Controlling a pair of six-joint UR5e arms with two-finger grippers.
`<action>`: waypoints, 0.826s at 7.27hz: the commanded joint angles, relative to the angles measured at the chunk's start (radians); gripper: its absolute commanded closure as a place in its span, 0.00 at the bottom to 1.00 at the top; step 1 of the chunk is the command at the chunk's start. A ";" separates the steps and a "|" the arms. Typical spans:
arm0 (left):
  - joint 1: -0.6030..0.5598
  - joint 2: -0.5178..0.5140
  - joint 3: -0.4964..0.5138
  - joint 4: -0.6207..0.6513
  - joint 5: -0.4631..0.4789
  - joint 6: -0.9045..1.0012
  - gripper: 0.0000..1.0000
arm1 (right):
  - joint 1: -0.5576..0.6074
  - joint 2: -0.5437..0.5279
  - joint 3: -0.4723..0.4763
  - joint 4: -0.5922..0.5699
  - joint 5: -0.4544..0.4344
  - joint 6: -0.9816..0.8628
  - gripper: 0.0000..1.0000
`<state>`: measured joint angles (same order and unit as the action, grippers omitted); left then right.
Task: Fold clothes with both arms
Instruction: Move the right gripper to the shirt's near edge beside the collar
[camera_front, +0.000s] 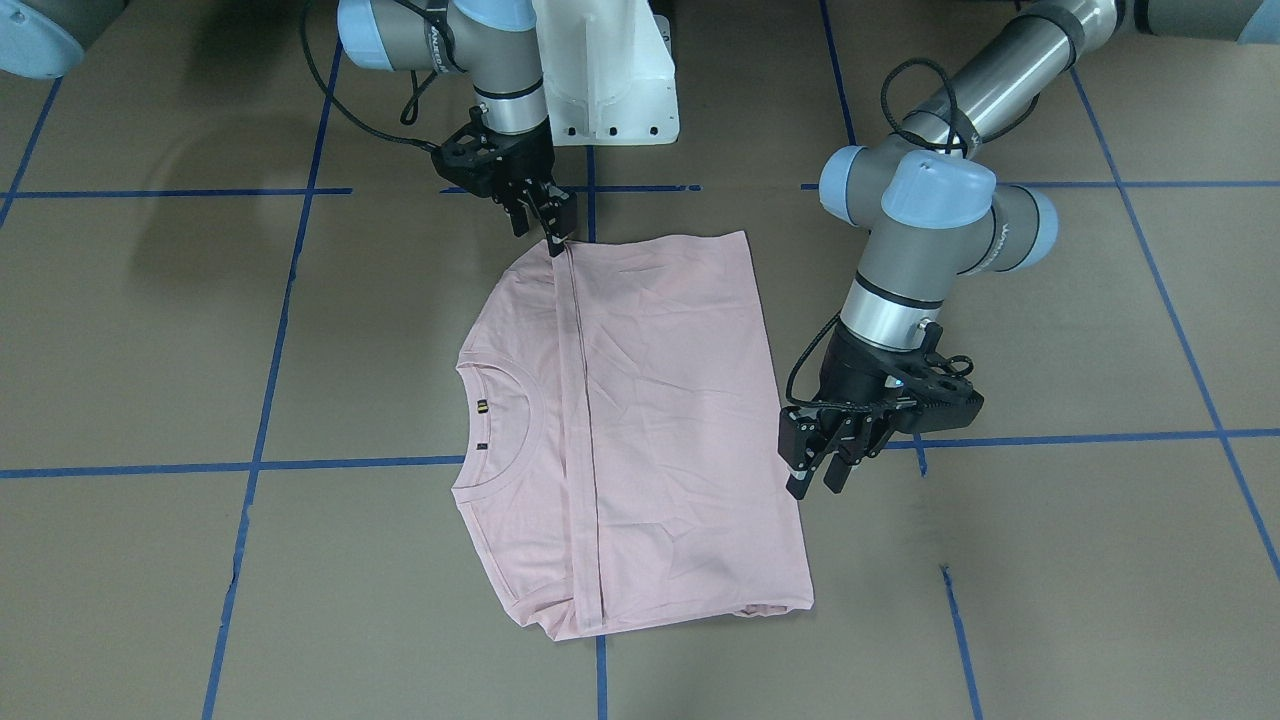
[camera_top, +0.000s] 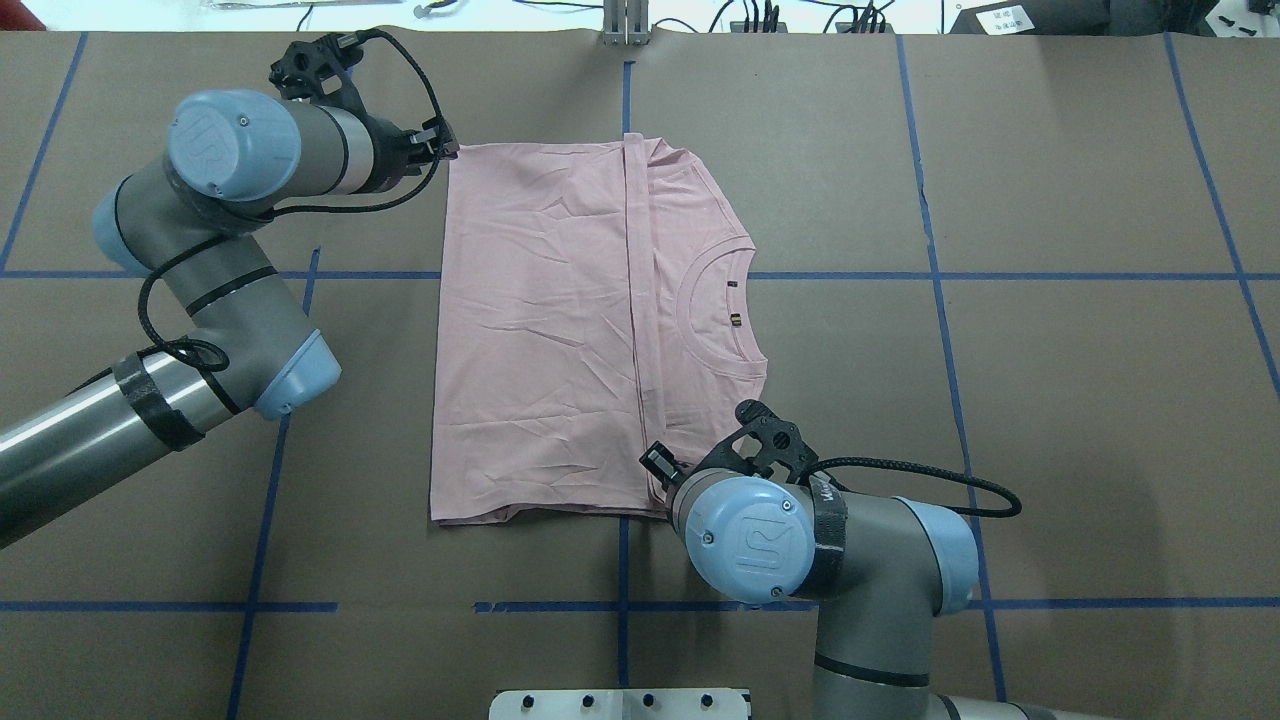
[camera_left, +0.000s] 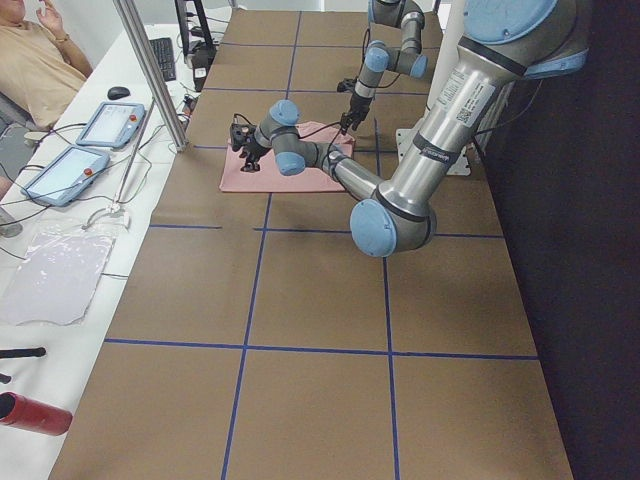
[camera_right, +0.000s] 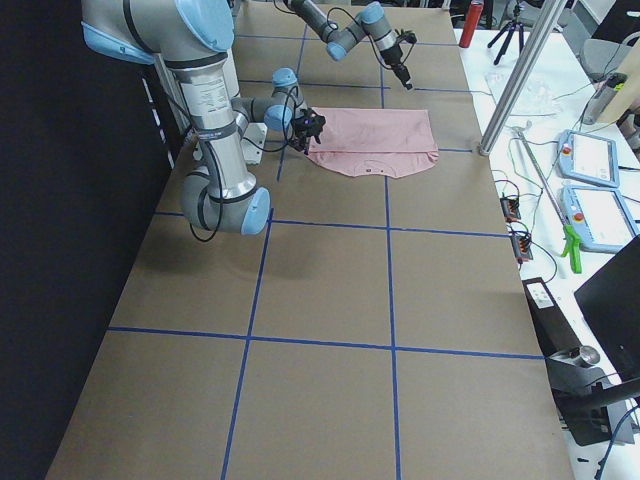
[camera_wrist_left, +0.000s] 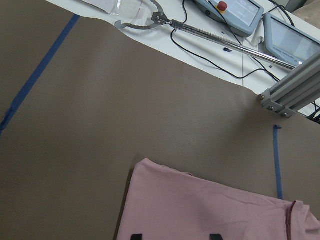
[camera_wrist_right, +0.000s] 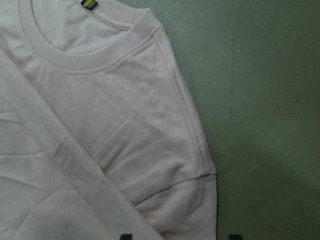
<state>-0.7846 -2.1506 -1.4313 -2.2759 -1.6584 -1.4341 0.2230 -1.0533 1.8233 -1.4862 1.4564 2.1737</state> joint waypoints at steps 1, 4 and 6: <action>0.002 0.000 0.000 -0.001 0.002 -0.002 0.46 | -0.001 0.025 -0.021 -0.002 0.008 -0.005 0.30; 0.007 0.000 0.000 -0.001 0.002 -0.026 0.45 | -0.001 0.085 -0.099 -0.003 0.021 -0.008 0.30; 0.008 0.000 -0.001 -0.001 0.002 -0.029 0.45 | -0.002 0.078 -0.093 -0.009 0.051 -0.008 0.31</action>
<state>-0.7772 -2.1506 -1.4320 -2.2764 -1.6567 -1.4587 0.2218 -0.9726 1.7284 -1.4894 1.4913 2.1668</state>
